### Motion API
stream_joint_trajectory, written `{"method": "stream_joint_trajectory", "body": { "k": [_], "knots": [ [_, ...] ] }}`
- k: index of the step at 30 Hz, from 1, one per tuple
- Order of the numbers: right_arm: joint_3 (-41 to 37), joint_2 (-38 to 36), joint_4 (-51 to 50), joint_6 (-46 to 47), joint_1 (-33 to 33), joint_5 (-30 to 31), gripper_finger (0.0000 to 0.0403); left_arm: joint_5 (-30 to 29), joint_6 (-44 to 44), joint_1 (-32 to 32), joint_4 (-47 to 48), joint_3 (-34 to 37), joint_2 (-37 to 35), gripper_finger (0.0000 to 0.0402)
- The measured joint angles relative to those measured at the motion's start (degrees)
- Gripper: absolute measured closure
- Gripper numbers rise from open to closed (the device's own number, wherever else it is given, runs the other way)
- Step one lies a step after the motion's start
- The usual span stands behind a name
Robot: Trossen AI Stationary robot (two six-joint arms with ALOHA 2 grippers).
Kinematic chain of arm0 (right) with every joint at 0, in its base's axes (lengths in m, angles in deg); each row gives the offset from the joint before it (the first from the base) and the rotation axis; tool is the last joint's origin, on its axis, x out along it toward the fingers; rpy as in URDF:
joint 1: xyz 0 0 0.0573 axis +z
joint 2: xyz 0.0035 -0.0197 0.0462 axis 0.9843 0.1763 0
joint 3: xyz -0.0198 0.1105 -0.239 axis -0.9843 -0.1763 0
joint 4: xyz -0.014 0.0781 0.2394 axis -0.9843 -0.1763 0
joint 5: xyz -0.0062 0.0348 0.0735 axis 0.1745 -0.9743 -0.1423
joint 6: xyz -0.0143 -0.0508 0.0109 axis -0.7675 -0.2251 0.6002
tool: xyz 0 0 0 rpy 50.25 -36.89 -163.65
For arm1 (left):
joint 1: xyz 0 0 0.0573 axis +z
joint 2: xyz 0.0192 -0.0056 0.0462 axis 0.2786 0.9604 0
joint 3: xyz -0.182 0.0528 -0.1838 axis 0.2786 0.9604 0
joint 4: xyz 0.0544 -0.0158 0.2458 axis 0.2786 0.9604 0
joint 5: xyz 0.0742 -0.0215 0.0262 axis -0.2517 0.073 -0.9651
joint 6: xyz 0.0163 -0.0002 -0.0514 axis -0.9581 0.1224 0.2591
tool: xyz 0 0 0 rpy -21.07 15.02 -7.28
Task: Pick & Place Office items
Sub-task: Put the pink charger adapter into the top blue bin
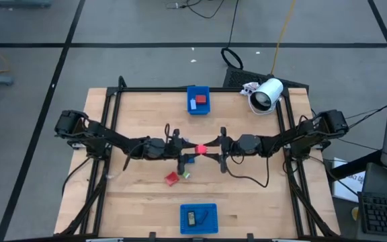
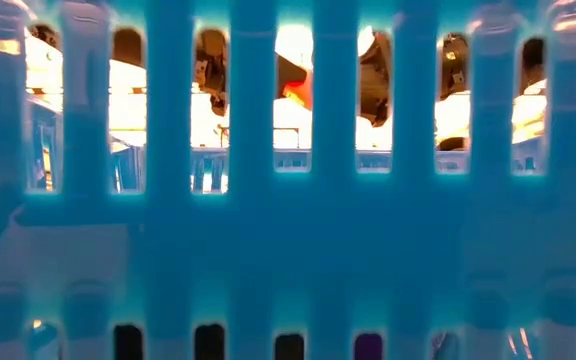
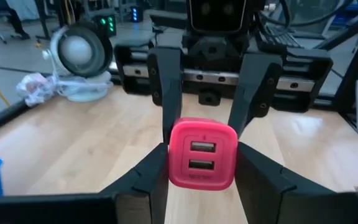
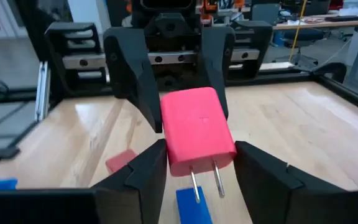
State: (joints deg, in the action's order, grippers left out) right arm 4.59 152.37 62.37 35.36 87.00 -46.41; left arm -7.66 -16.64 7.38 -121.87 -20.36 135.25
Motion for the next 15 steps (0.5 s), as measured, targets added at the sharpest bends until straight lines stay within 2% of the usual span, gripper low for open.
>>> {"method": "stream_joint_trajectory", "body": {
  "k": [7,12,15],
  "knots": [
    [-0.3,-5.9,-12.3,0.3,0.2,-1.5,0.0213,-6.3,-3.3,0.3,5.4,-0.2,-6.9,0.0256],
    [-0.6,-11.6,-19.2,0.6,0.1,-0.5,0.0215,-7.0,-4.7,1.5,6.0,1.3,-9.7,0.0256],
    [-2.0,-15.0,-18.2,1.0,0.1,-0.5,0.0219,-6.7,-3.9,3.5,6.0,2.6,-9.4,0.0256]
  ]
}}
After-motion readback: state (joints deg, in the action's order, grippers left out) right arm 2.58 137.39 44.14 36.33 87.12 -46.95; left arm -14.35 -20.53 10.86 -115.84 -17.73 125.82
